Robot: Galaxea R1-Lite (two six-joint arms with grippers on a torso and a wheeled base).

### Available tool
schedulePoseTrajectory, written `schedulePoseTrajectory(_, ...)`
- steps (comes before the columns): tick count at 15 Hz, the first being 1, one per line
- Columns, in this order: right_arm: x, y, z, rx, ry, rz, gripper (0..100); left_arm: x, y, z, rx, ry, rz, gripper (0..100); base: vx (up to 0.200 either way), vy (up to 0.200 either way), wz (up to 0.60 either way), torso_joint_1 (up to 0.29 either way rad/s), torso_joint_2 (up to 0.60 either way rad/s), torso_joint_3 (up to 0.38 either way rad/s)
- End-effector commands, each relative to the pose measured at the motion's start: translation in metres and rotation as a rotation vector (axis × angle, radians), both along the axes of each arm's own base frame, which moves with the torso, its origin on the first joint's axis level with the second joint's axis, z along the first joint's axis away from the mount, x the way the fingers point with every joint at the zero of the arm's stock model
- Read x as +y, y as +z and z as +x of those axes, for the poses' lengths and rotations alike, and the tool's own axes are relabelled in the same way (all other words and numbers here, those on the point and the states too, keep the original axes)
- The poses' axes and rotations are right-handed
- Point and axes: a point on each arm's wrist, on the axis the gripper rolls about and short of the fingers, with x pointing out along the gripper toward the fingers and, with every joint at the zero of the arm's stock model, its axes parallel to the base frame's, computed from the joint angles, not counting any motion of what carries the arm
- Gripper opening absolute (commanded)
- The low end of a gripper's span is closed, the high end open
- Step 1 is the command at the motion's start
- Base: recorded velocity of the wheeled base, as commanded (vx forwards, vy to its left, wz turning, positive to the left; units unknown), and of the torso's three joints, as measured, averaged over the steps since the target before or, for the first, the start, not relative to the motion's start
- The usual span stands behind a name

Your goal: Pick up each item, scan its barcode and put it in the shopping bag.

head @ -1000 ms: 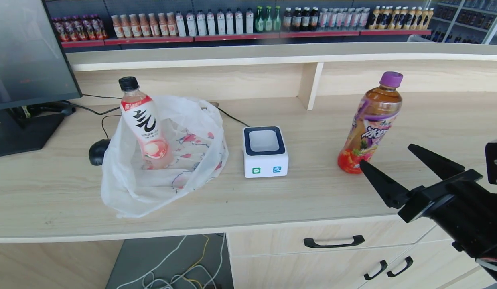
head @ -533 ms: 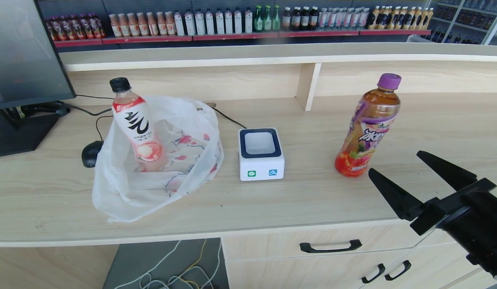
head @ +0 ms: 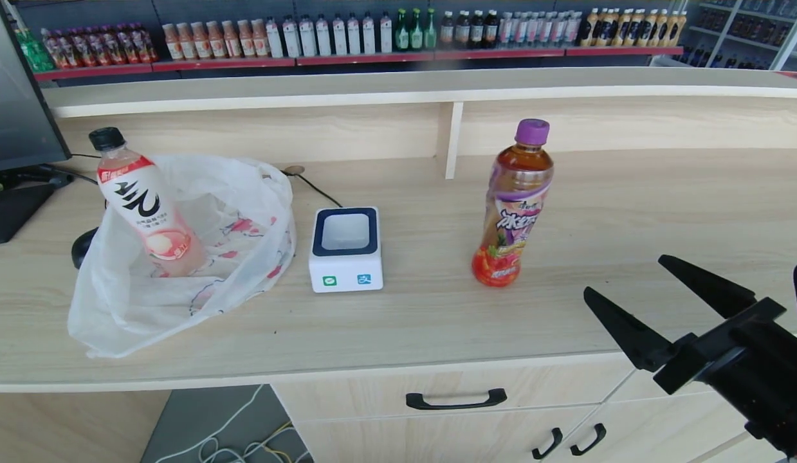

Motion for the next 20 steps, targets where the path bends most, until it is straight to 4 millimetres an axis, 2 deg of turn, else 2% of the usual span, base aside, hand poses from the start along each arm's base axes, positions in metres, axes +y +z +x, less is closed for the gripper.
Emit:
schedulePoseTrajectory(1, 0.008, -0.001, 0.009, 0.01, 0.011, -0.009, 100, 0.0, 0.0, 0.0, 0.0, 0.0, 0.001, 100, 0.0, 0.0, 0.0, 0.0, 0.0, 0.0)
schedulePoseTrajectory(5, 0.031, 0.003, 0.03, 0.01, 0.038, -0.003, 100, 0.0, 0.0, 0.0, -0.001, 0.0, 0.002, 100, 0.0, 0.0, 0.0, 0.0, 0.0, 0.0)
schedulePoseTrajectory(11, 0.038, -0.005, 0.045, 0.042, 0.006, -0.017, 100, 0.0, 0.0, 0.0, -0.001, 0.0, 0.002, 100, 0.0, 0.0, 0.0, 0.0, 0.0, 0.0)
schedulePoseTrajectory(14, 0.04, -0.001, 0.051, 0.026, -0.018, -0.006, 100, 0.0, 0.0, 0.0, -0.001, 0.0, 0.002, 100, 0.0, 0.0, 0.0, 0.0, 0.0, 0.0)
schedulePoseTrajectory(20, 0.056, 0.006, 0.069, -0.006, -0.005, 0.011, 100, 0.0, 0.0, 0.0, -0.001, 0.0, 0.002, 100, 0.0, 0.0, 0.0, 0.0, 0.0, 0.0)
